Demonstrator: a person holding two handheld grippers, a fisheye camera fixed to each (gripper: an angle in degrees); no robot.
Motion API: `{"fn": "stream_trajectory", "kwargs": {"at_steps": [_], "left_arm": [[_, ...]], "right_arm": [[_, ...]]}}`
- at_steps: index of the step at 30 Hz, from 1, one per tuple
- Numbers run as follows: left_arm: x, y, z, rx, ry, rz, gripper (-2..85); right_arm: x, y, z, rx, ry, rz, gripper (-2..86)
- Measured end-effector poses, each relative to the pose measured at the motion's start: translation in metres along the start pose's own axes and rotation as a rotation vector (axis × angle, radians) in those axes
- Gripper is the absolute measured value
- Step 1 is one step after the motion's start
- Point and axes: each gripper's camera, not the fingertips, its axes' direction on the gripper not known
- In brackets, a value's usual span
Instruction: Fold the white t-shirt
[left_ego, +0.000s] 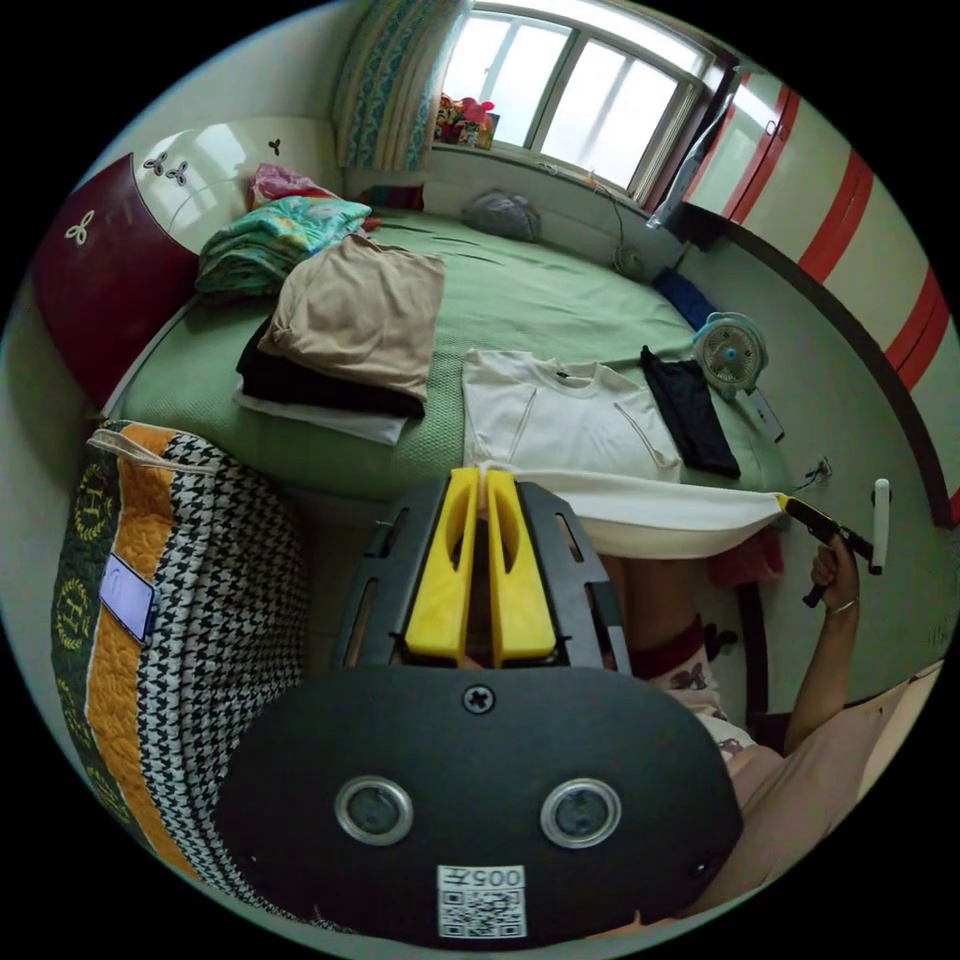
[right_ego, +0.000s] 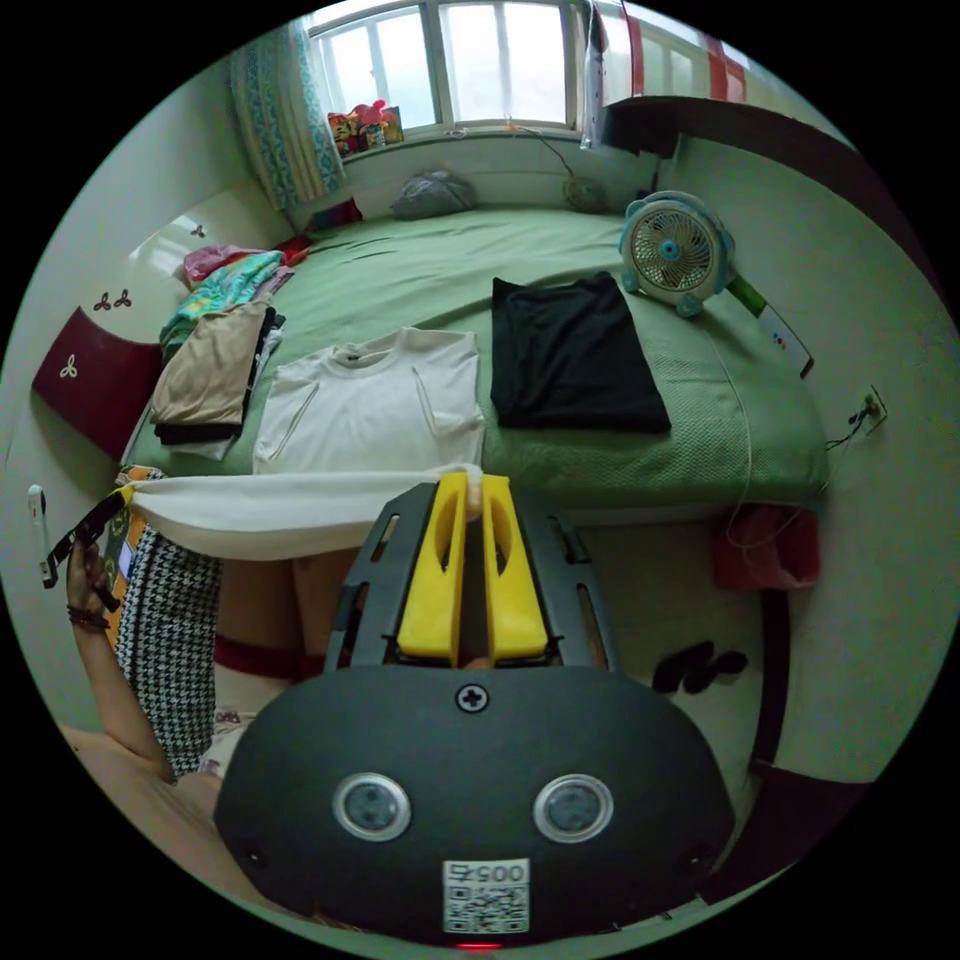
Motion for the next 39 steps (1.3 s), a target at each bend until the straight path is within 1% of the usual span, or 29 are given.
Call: {"fn": "stream_trajectory", "kwargs": {"at_steps": [7,13,17,23,24,27,29,32,36,39], "left_arm": [[-0.001,-0.055,0.024,-0.012,-0.017,0.031,0.4],[0.0,-0.123,0.058,-0.028,-0.049,0.079,0.4],[-0.001,-0.181,0.095,-0.059,-0.079,0.094,0.5],[-0.005,-0.269,0.175,-0.132,-0.101,0.06,1.4],[-0.006,-0.284,0.193,-0.169,-0.099,0.049,1.6],[-0.014,-0.308,0.217,-0.172,-0.092,-0.034,1.8],[-0.015,-0.315,0.223,-0.157,-0.088,-0.032,2.0],[-0.013,-0.318,0.228,-0.157,-0.11,0.019,3.2],[-0.011,-0.306,0.24,-0.195,-0.076,0.07,5.2],[-0.003,-0.293,0.252,-0.212,-0.059,0.103,4.2]], "right_arm": [[-0.001,-0.045,0.029,0.007,0.016,0.0,-1.0],[-0.004,-0.101,0.062,0.012,0.057,-0.03,-1.0],[-0.007,-0.146,0.096,0.005,0.08,-0.058,-1.0],[-0.009,-0.239,0.194,-0.046,0.109,-0.006,-0.7],[-0.009,-0.255,0.217,-0.062,0.103,0.018,-0.4],[-0.002,-0.279,0.266,-0.155,0.152,0.1,0.3],[0.002,-0.28,0.278,-0.165,0.149,0.12,0.8],[0.005,-0.262,0.278,-0.14,0.078,0.067,1.7],[0.012,-0.212,0.269,-0.118,0.007,-0.001,2.9],[0.017,-0.173,0.269,-0.116,-0.012,-0.001,4.7]]}}
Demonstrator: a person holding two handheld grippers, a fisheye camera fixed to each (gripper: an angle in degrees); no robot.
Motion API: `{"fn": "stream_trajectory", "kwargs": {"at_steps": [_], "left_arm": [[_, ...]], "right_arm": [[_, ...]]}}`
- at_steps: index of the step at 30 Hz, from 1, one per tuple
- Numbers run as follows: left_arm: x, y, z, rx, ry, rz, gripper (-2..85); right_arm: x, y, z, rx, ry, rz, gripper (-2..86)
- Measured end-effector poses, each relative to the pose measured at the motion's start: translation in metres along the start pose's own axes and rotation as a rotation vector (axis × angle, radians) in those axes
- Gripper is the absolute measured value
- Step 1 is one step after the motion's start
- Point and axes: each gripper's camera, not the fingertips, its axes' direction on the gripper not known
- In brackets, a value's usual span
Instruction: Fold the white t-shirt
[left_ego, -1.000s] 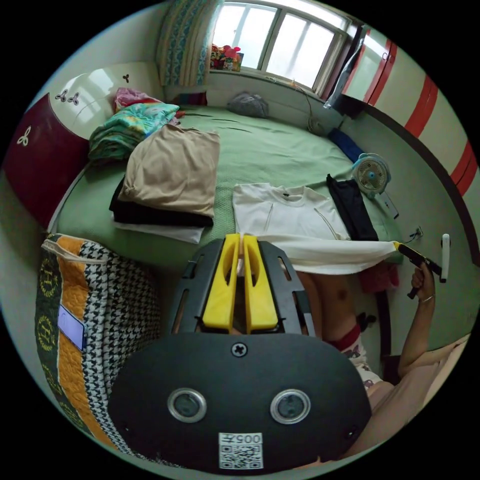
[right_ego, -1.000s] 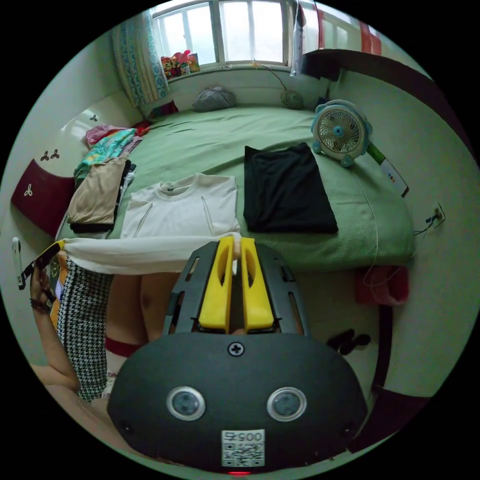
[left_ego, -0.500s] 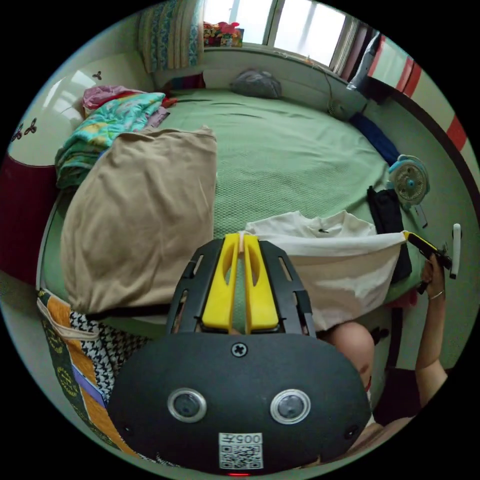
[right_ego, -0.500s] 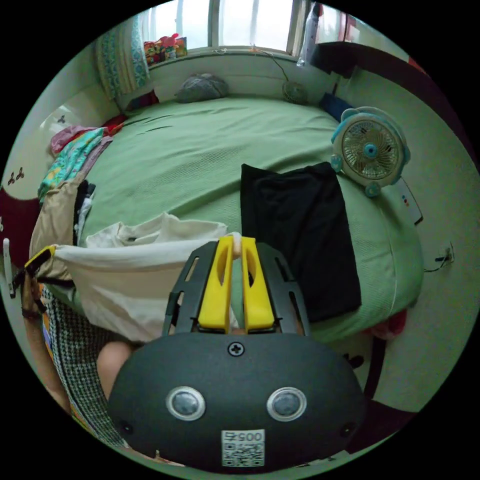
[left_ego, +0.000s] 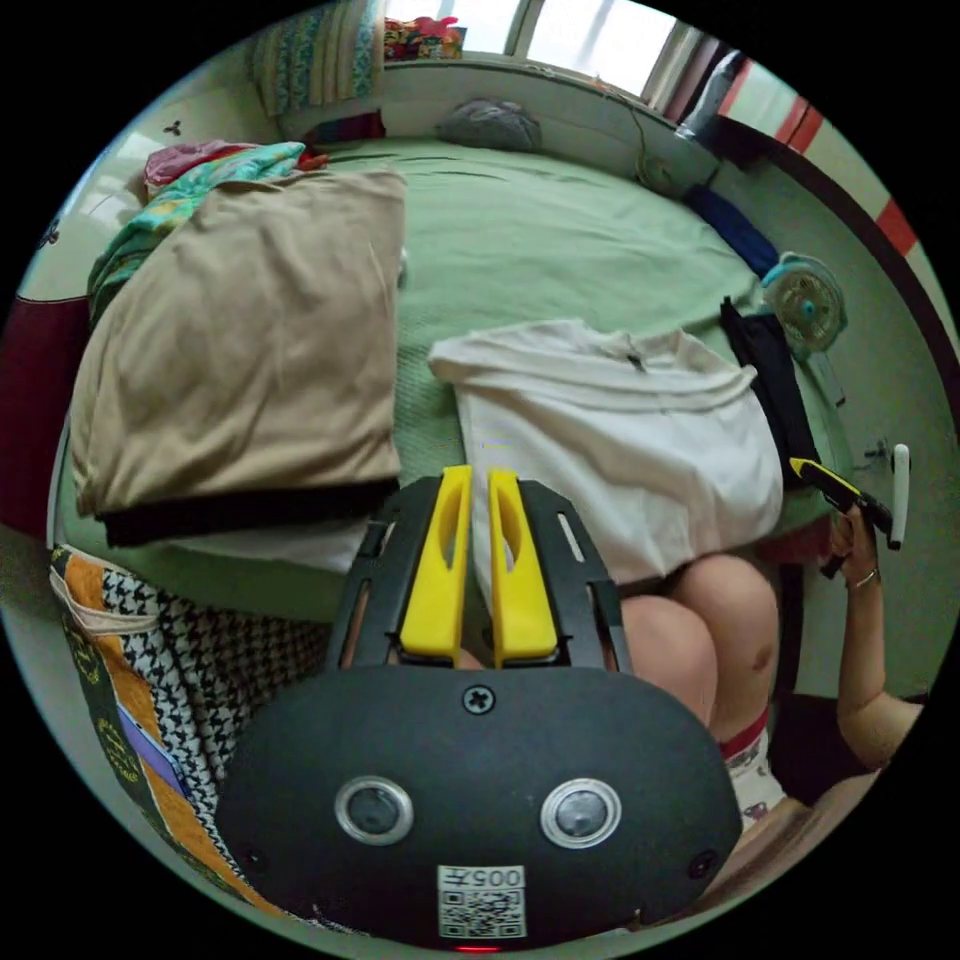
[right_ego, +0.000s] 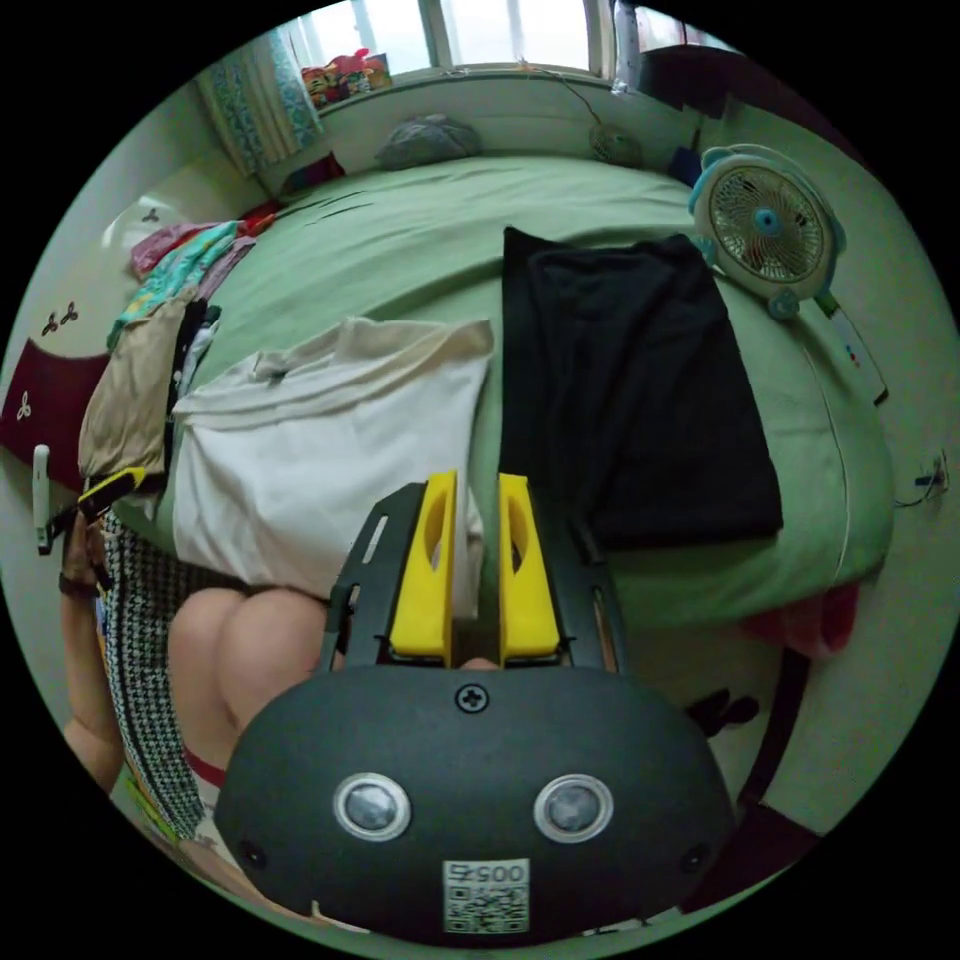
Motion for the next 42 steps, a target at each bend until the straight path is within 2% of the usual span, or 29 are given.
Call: {"fn": "stream_trajectory", "kwargs": {"at_steps": [8,11,16,25,32,36,42], "left_arm": [[0.013,-0.006,0.045,-0.043,0.019,-0.054,6.6],[0.015,-0.02,0.06,-0.036,0.023,-0.092,6.1],[0.025,-0.047,0.082,-0.074,-0.062,-0.073,3.9],[0.028,-0.081,0.11,-0.084,-0.1,-0.089,-0.2],[0.035,-0.102,0.121,-0.088,-0.076,-0.077,0.2],[0.035,-0.113,0.11,0.004,-0.085,-0.073,2.8],[0.044,-0.152,0.11,0.088,-0.041,-0.06,5.9]], "right_arm": [[-0.01,0.05,0.032,0.016,-0.007,-0.01,8.2],[-0.016,0.047,0.047,0.016,-0.042,0.004,6.8],[-0.033,0.035,0.059,-0.026,0.049,-0.026,0.1],[-0.013,0.028,0.075,-0.028,0.176,-0.042,-1.6],[-0.019,0.02,0.099,-0.078,0.137,-0.006,-0.2],[-0.02,0.02,0.073,-0.018,0.105,-0.009,1.7],[-0.041,-0.007,0.052,0.128,0.057,-0.129,4.0]]}}
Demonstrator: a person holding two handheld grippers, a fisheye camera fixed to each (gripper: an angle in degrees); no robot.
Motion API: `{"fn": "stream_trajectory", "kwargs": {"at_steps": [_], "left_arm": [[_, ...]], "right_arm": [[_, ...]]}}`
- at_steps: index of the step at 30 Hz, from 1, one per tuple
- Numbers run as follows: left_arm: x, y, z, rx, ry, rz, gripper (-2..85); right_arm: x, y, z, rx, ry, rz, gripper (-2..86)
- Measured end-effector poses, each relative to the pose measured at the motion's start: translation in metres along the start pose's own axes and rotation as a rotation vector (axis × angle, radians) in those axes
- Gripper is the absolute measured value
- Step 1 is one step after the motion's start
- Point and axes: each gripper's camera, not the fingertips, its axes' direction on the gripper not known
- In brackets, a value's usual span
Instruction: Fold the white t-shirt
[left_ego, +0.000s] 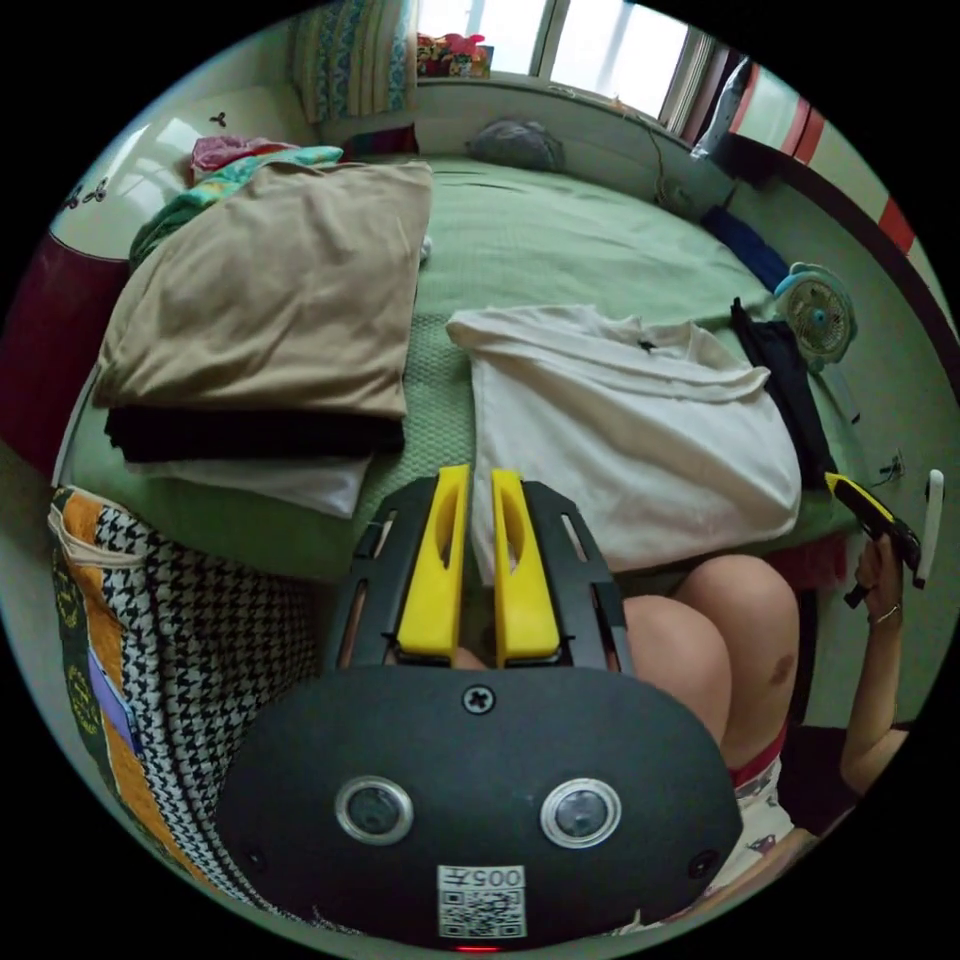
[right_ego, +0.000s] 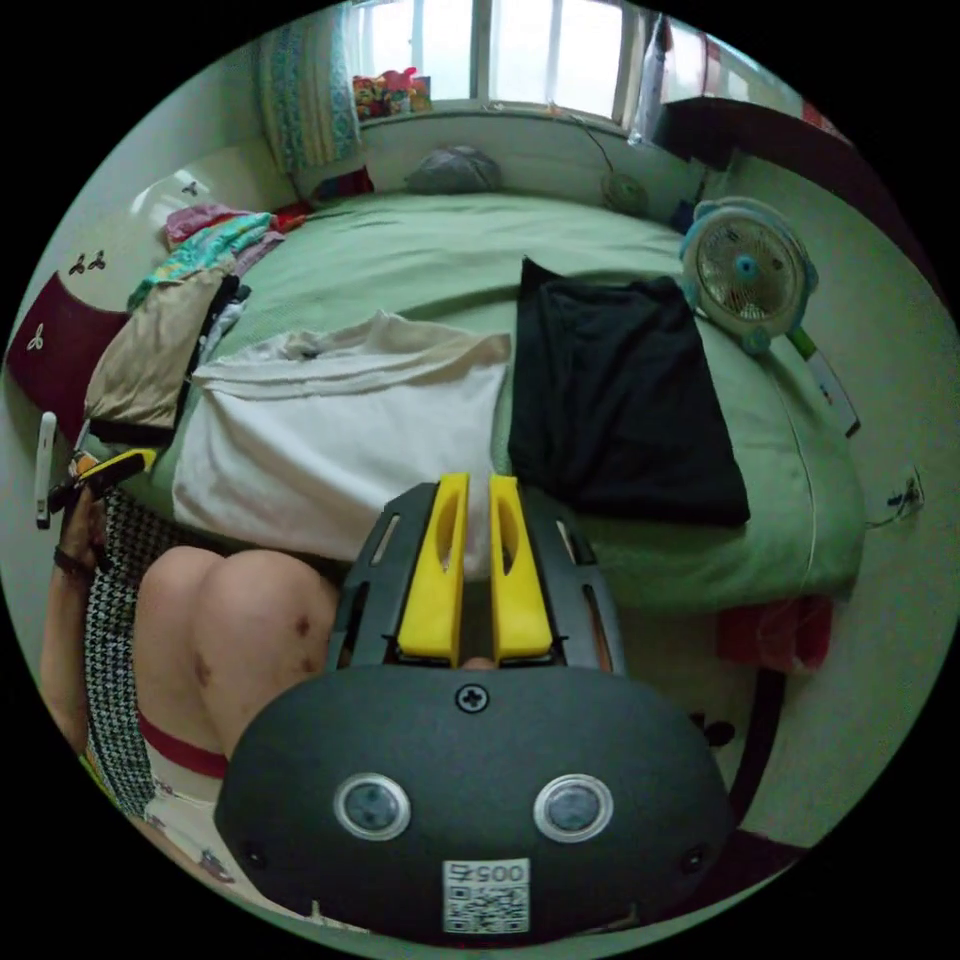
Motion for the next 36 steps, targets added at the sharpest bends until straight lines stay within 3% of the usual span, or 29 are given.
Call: {"fn": "stream_trajectory", "kwargs": {"at_steps": [14,22,36], "left_arm": [[0.064,-0.082,0.073,-0.036,0.0,0.072,7.5],[0.095,-0.101,0.094,-0.003,0.041,0.083,7.5],[0.173,-0.125,0.129,0.002,0.019,0.063,6.8]], "right_arm": [[-0.047,-0.09,0.096,-0.121,0.051,-0.187,6.6],[-0.039,-0.122,0.102,-0.068,0.065,-0.136,6.5],[0.004,-0.152,0.086,-0.142,-0.024,0.026,4.3]]}}
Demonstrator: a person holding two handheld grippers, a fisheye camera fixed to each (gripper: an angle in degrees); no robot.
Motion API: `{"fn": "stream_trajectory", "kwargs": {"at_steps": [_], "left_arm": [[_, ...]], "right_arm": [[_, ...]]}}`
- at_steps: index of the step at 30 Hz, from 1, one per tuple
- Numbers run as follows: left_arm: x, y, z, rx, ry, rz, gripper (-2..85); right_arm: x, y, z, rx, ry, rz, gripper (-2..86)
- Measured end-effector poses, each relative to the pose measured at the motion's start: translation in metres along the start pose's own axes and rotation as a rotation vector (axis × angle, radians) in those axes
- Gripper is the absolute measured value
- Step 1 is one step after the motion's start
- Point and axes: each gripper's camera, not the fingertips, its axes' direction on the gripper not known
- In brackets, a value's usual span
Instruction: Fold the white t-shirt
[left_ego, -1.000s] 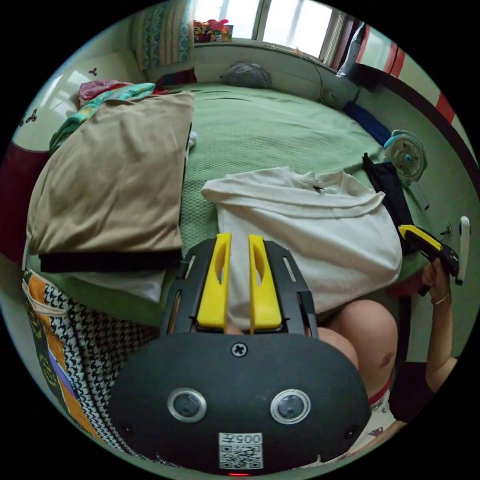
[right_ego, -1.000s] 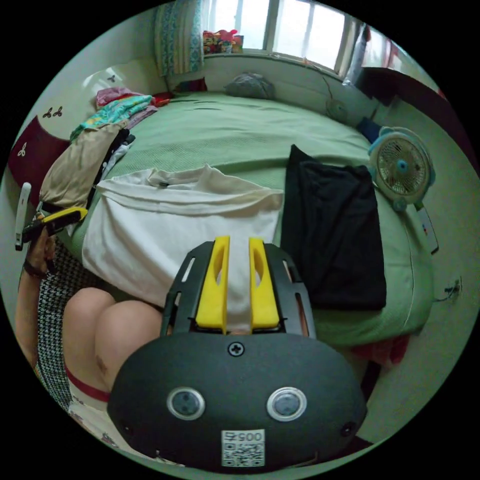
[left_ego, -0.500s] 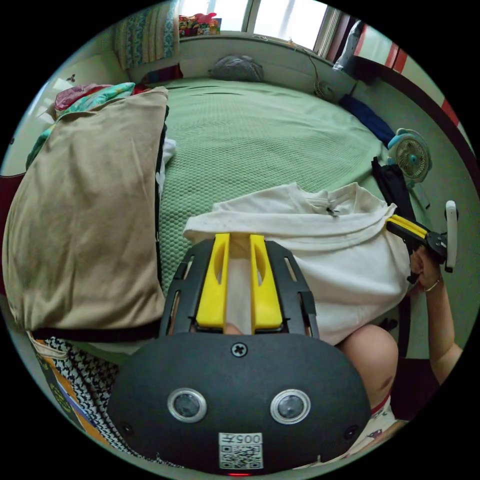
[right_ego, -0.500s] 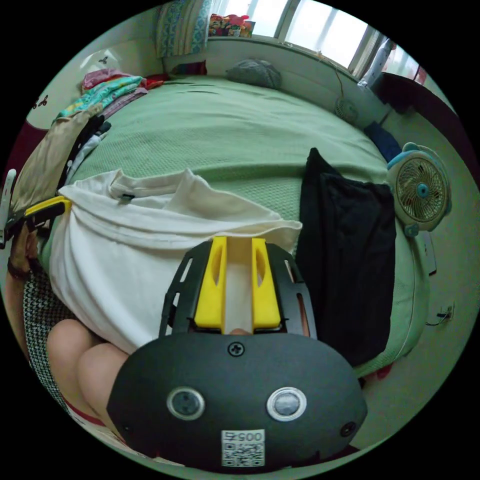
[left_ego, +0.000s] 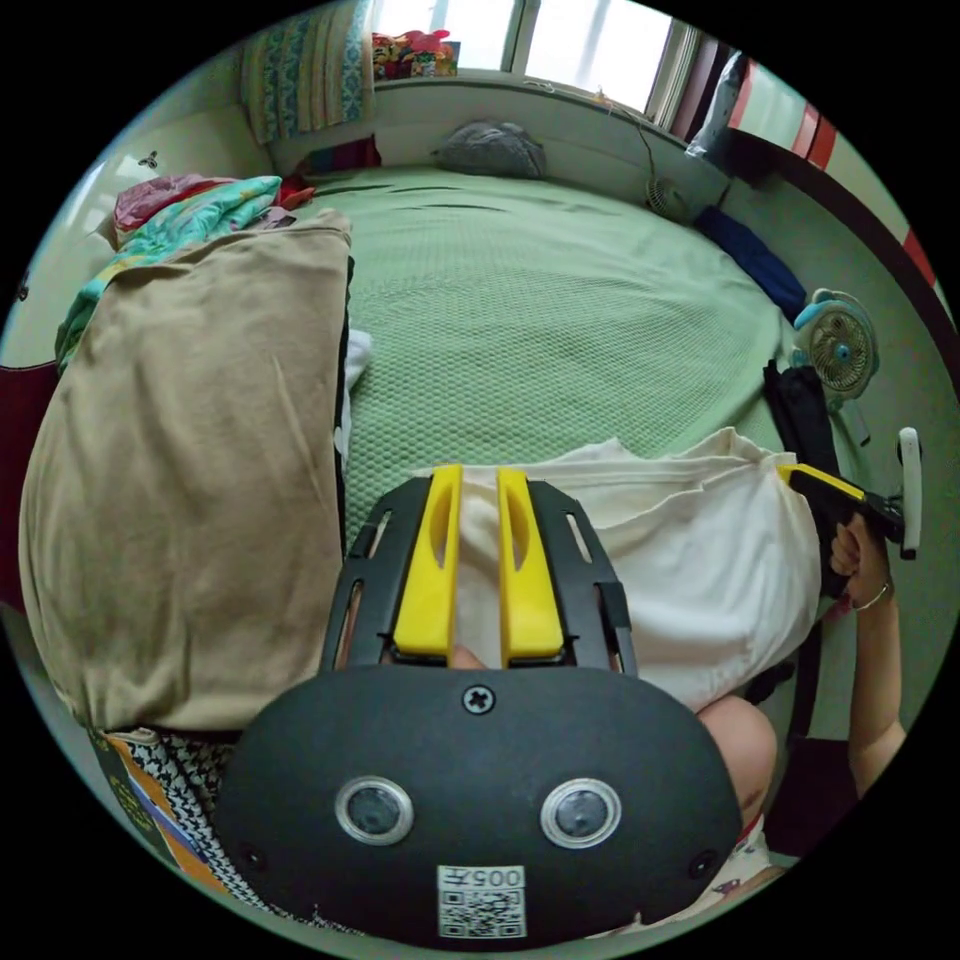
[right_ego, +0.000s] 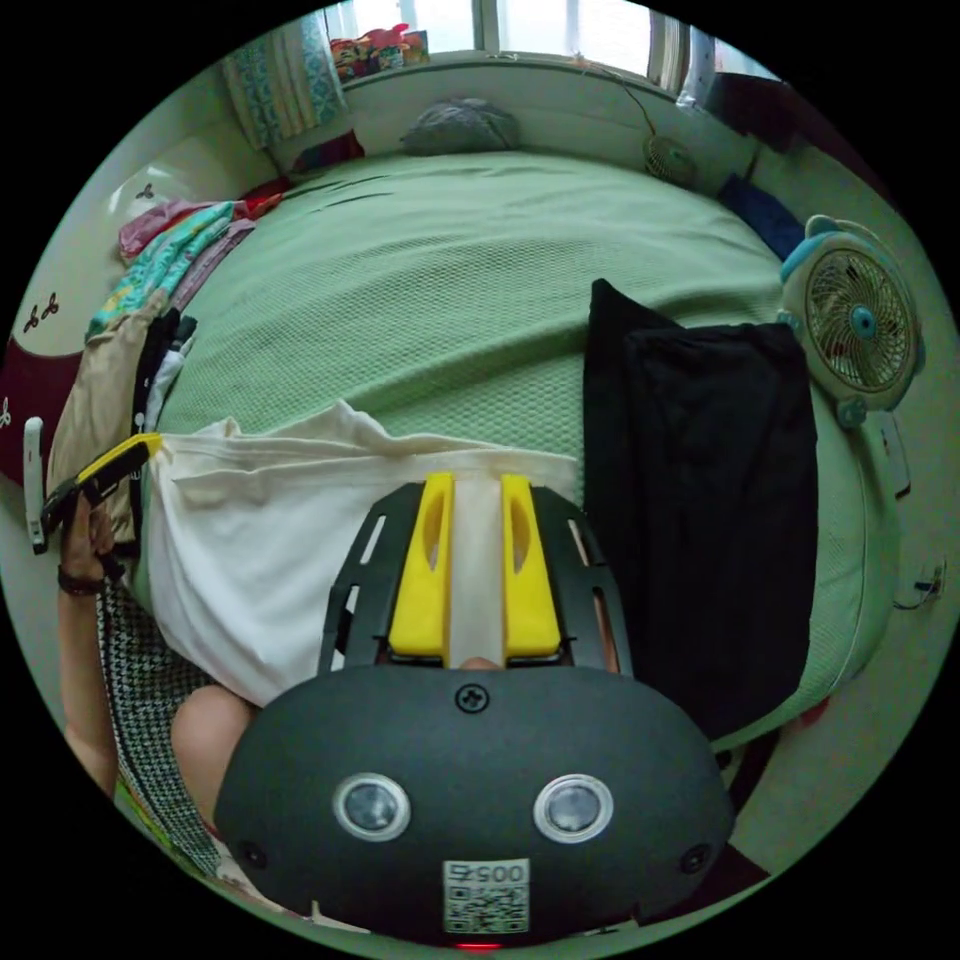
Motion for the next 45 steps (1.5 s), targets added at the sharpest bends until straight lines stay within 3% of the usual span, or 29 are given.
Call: {"fn": "stream_trajectory", "kwargs": {"at_steps": [13,24,30,45], "left_arm": [[0.16,0.05,0.014,-0.043,0.028,0.224,7.5],[0.373,0.107,0.043,-0.111,0.147,0.529,9.9],[0.451,0.127,0.076,-0.067,0.131,0.481,11.4],[0.536,0.147,0.142,-0.005,0.011,0.363,11.0]], "right_arm": [[0.056,0.063,-0.084,0.072,0.07,0.013,4.4],[0.108,0.115,-0.147,0.136,0.058,0.07,6.4],[0.126,0.13,-0.166,0.143,0.047,0.077,6.9],[0.156,0.122,-0.163,0.11,0.016,0.08,7.3]]}}
